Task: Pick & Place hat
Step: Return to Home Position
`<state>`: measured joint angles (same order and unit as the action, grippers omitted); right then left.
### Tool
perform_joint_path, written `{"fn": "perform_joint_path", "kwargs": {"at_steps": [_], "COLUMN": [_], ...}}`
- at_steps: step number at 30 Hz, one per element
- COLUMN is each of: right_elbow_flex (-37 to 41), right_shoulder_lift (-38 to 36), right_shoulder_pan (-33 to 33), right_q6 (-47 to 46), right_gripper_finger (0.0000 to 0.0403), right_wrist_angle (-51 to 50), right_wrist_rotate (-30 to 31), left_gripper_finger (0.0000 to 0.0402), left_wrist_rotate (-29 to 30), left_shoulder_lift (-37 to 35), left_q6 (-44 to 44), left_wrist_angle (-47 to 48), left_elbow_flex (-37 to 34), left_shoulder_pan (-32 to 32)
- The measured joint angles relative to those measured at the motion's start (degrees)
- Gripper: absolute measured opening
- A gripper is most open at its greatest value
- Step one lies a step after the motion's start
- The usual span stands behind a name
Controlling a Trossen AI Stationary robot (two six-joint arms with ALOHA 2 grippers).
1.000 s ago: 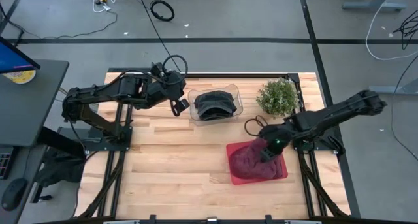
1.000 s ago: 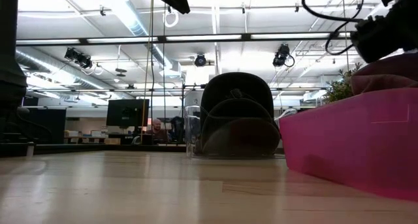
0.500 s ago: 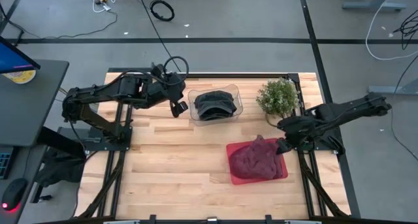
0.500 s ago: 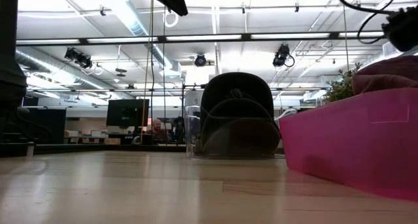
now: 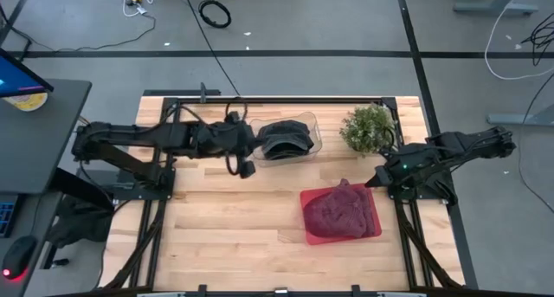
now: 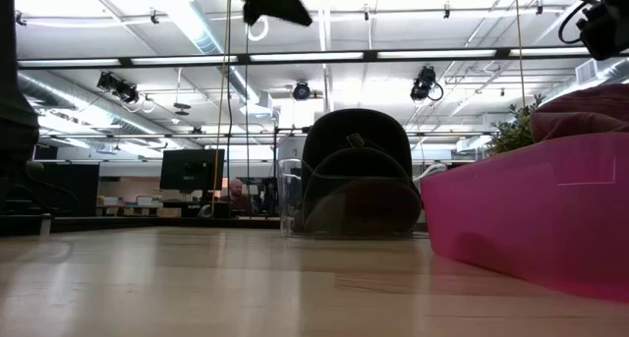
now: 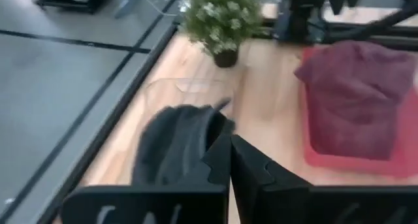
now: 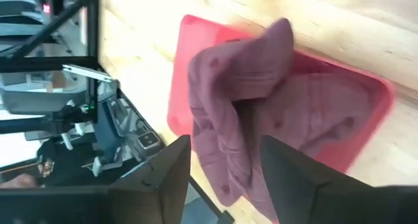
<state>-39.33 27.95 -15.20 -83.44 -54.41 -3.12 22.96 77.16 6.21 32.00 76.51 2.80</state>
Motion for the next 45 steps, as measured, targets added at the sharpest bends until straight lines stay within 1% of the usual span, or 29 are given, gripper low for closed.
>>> {"fn": "perform_joint_path", "kwargs": {"at_steps": [2,4,5,9,13,17,20,22,36,45], "right_elbow_flex": [0.0,0.0,0.0,0.0,0.0,0.0,0.0,0.0,0.0,0.0], "right_shoulder_lift": [-0.09,0.05,0.05,0.11,0.17,0.19,0.19,0.19,0.19,0.19], "right_shoulder_pan": [0.0,-0.01,0.0,0.0,0.0,0.0,0.0,0.0,0.0,0.0], "right_q6": [0.45,0.87,0.95,0.97,-0.09,-0.1,-0.1,-0.1,-0.08,-0.08], "right_gripper_finger": [0.0182,0.018,0.0179,0.0176,0.0176,0.0176,0.0176,0.0176,0.0176,0.0176], "right_wrist_angle": [1.17,1.78,2.22,2.93,3.14,3.45,3.45,3.58,3.86,3.88], "right_wrist_rotate": [0.27,0.44,0.59,0.58,0.58,0.58,0.58,0.58,0.58,0.58], "left_gripper_finger": [0.0007,0.0004,0.0003,0.0003,0.0003,0.0003,0.0003,0.0003,0.0003,0.0003], "left_wrist_rotate": [-2.02,-4.04,-5.26,-10.5,-14.98,-18.95,-20.54,-20.66,-19.47,-17.92], "left_shoulder_lift": [-2.22,-5.92,-7.85,-17.29,-27.06,-35.04,-40.08,-43.4,-62.69,-70.18], "left_q6": [-0.02,0.03,0.03,0.2,2.49,4.41,4.75,5.03,4.05,3.86], "left_wrist_angle": [-6.35,-10.51,-14.54,-29.54,-43.38,-53.56,-58.04,-58.45,-58.76,-58.49], "left_elbow_flex": [-4.68,-10.21,-12.9,-24.96,-37.07,-46.8,-52.44,-55.38,-67.84,-73.61], "left_shoulder_pan": [-0.33,-0.39,-0.39,-0.83,-1.8,-2.63,-2.55,-2.6,-2.64,-2.64]}}
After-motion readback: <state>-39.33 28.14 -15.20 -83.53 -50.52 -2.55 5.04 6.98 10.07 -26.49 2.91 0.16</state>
